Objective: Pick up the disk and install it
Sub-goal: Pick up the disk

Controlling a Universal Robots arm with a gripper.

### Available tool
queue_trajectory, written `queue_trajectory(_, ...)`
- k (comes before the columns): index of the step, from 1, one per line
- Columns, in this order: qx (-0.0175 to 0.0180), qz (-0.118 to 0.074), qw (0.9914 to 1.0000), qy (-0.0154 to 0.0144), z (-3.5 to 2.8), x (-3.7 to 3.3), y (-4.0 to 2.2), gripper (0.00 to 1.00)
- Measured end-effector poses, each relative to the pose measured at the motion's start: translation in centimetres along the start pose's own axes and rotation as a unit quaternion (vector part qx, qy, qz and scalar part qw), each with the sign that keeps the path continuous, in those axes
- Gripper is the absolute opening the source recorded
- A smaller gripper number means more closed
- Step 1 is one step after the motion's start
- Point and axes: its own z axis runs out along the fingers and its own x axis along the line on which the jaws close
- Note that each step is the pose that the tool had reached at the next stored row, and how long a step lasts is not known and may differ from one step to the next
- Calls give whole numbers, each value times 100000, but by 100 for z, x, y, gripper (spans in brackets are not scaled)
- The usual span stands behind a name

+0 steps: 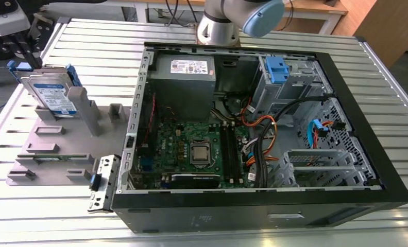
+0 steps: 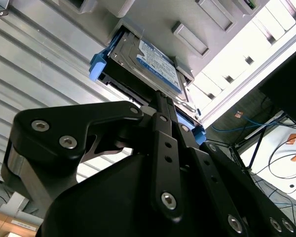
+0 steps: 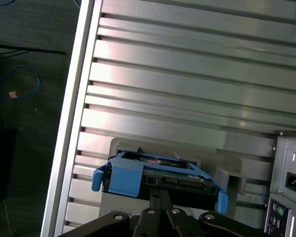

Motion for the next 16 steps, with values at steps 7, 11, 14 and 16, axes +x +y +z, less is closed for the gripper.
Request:
queue_trajectory(7,51,-5713,99836,234,2,0,0,11)
queue_trajectory(11,81,-9358,99560,383,4,0,0,11)
queue_trajectory(14,103,-12030,99272,494,5,0,0,11)
queue_trajectory(16,118,-13817,99039,568,6,0,0,11)
